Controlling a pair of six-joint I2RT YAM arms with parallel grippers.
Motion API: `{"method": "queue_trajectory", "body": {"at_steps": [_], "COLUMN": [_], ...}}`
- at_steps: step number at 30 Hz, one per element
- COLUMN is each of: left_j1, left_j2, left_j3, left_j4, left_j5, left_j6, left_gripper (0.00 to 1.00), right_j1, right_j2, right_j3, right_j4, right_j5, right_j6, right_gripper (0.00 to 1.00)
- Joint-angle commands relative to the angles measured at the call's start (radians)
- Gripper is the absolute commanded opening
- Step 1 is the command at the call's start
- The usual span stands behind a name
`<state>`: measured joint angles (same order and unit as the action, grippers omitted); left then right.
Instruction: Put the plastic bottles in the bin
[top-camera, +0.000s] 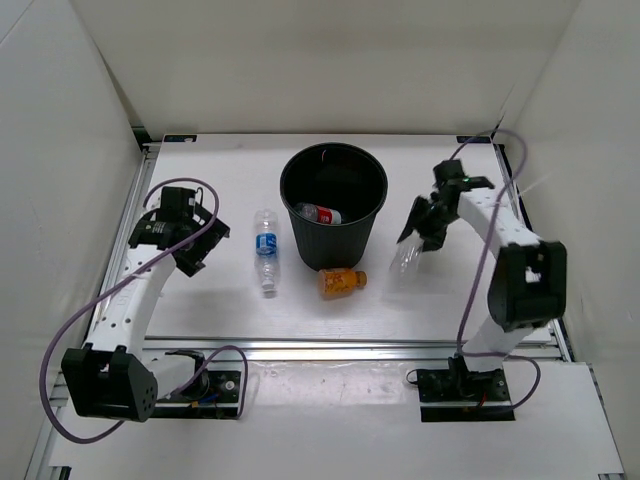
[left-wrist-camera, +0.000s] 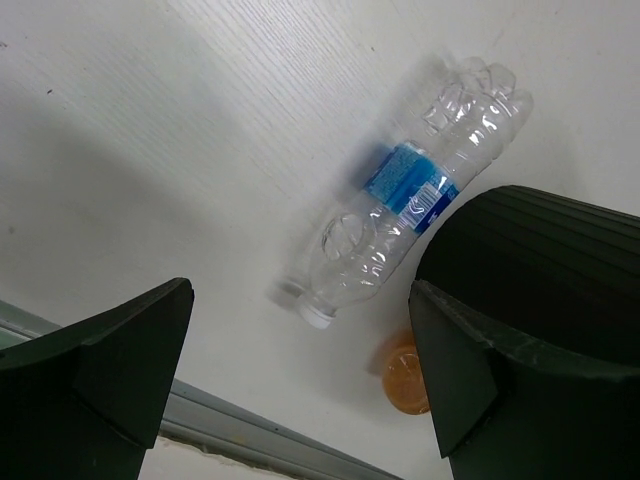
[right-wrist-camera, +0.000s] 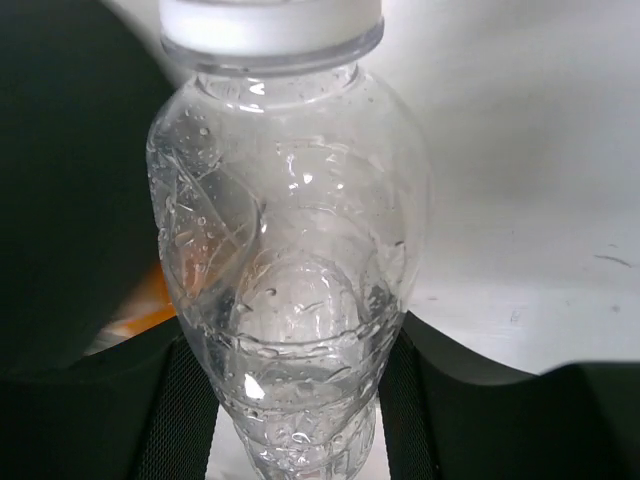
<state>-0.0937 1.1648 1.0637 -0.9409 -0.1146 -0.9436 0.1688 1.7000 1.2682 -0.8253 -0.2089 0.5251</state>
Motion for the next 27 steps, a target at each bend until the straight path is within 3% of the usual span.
{"method": "queue_trajectory", "body": {"at_steps": [1,3,4,8,11,12,16,20,27], "left_j1": [-0.004,-0.015,-0.015,-0.054,-0.076,-0.090,-0.120,-0.161,-0.205], "left_j2": [0.021,0.033,0.033,0.107,0.172,0.194,0.303,0.404,0.567], "left_j3": [-0.040,-0.050,-0.050,-0.041,-0.021,-0.005,0.057,0.114,0.200], "left_j4": [0.063,0.105,0.117,0.168,0.227,0.237,0.246,0.255,0.255], "left_j5": [0.015,0.027,0.036,0.015,0.015,0.015,0.015,0.015,0.044], "left_j6": [-0.038,-0.038,-0.038,-0.047,0.001,0.011,0.035,0.045,0.063], "left_gripper": [1.00,1.00,1.00,1.00,1.00,1.00,1.00,1.00,1.00], "right_j1": [-0.005,0.009,0.018,0.099,0.196,0.218,0.287,0.299,0.218], "right_j2": [-0.228,-0.244,-0.232,-0.102,-0.001,0.041,0.079,-0.018,-0.103], "right_j3": [0.247,0.385,0.543,0.926,1.066,1.086,1.039,0.935,0.887], "right_j4": [-0.067,-0.067,-0.067,-0.094,-0.055,-0.046,-0.041,-0.051,-0.086], "right_j5": [0.052,0.075,0.085,0.077,0.065,0.065,0.000,0.032,0.032], "right_j6": [0.062,0.052,0.035,-0.049,-0.125,-0.138,-0.149,-0.149,-0.140], "right_gripper": [0.34,0.35,0.38,0.39,0.39,0.43,1.00,1.00,1.00]}}
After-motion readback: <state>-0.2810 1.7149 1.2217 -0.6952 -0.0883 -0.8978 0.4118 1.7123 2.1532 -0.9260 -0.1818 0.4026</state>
